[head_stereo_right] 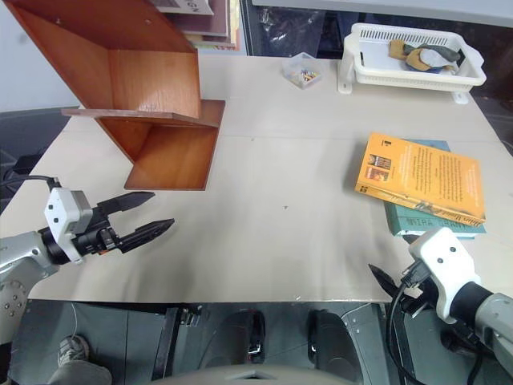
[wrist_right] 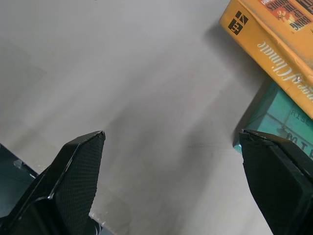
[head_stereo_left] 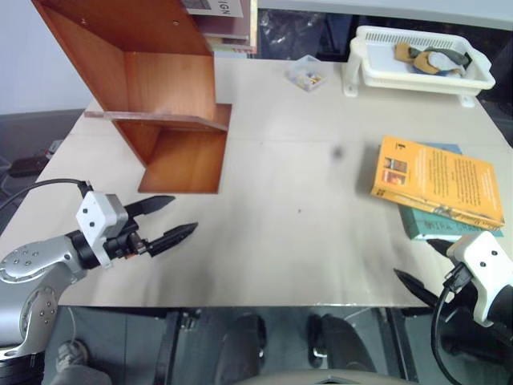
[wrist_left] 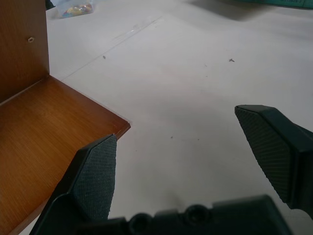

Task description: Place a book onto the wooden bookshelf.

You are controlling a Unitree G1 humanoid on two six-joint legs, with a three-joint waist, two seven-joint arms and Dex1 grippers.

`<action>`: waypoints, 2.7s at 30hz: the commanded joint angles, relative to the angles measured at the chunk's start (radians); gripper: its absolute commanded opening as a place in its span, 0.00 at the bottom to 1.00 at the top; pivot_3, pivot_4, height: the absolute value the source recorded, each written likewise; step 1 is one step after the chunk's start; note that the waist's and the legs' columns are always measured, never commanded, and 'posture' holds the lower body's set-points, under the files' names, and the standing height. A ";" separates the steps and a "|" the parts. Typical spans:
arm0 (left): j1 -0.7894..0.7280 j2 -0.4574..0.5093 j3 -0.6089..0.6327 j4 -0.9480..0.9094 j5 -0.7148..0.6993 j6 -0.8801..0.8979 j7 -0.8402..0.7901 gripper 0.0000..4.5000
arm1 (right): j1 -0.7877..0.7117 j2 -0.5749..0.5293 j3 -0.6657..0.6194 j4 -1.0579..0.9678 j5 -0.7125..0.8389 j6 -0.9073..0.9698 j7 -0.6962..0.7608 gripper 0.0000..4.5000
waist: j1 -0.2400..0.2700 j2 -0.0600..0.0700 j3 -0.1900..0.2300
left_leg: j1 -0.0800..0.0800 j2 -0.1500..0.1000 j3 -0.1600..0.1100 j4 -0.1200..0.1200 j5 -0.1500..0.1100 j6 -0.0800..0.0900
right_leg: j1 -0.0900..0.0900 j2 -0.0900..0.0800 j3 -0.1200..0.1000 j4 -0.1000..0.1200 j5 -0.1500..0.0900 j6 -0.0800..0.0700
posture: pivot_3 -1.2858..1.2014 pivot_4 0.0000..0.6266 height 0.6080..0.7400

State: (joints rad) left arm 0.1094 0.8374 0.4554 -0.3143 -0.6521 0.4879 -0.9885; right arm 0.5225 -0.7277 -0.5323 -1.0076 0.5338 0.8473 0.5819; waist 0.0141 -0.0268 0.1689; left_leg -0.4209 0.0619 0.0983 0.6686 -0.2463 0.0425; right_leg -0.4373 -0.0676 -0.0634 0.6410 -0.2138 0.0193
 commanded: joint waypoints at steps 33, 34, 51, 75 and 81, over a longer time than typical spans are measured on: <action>-0.399 -0.071 -0.340 -0.206 -0.122 0.099 0.005 1.00 | -0.630 -0.167 -0.152 0.672 -0.104 0.362 -0.313 0.03 | -0.002 0.000 0.000 | 0.005 -0.005 0.001 0.002 0.002 0.003 | 0.006 0.005 0.006 0.002 0.001 0.002 | 0.52 0.24 1.00; -0.400 -0.071 -0.338 -0.207 -0.124 0.100 0.008 1.00 | -0.686 -0.197 -0.125 0.729 -0.104 0.407 -0.307 0.03 | -0.002 0.000 0.000 | 0.005 -0.005 0.001 0.002 0.002 0.003 | 0.005 0.005 0.006 0.002 0.001 0.002 | 0.52 0.24 1.00; -0.367 -0.061 -0.307 -0.244 -0.142 0.114 0.038 1.00 | -1.136 -0.273 0.170 1.238 -0.163 0.401 -0.194 0.03 | 0.001 0.003 0.002 | 0.002 -0.007 0.003 0.001 0.002 0.003 | 0.004 0.005 0.007 0.000 0.006 0.003 | 0.52 0.24 1.00; -0.357 -0.055 -0.312 -0.227 -0.146 0.110 0.022 1.00 | -0.875 -0.249 0.158 0.891 -0.105 0.597 -0.104 0.03 | -0.003 0.001 0.000 | 0.005 -0.005 0.003 0.003 0.001 0.003 | 0.006 0.005 0.007 0.003 0.003 0.008 | 0.52 0.24 1.00; -0.361 -0.064 -0.325 -0.221 -0.142 0.107 0.024 1.00 | -0.880 -0.206 0.119 0.820 -0.103 0.670 -0.127 0.03 | -0.003 0.001 0.000 | 0.005 -0.005 0.002 0.003 0.001 0.003 | 0.006 0.005 0.007 0.003 0.003 0.008 | 0.52 0.24 1.00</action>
State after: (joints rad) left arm -0.2471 0.7738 0.1210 -0.5201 -0.7863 0.6049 -0.9618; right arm -0.3652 -0.9422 -0.4031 -0.1679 0.4196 1.4877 0.4579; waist 0.0111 -0.0257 0.1692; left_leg -0.4159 0.0565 0.1005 0.6719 -0.2451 0.0459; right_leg -0.4316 -0.0625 -0.0562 0.6436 -0.2103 0.0272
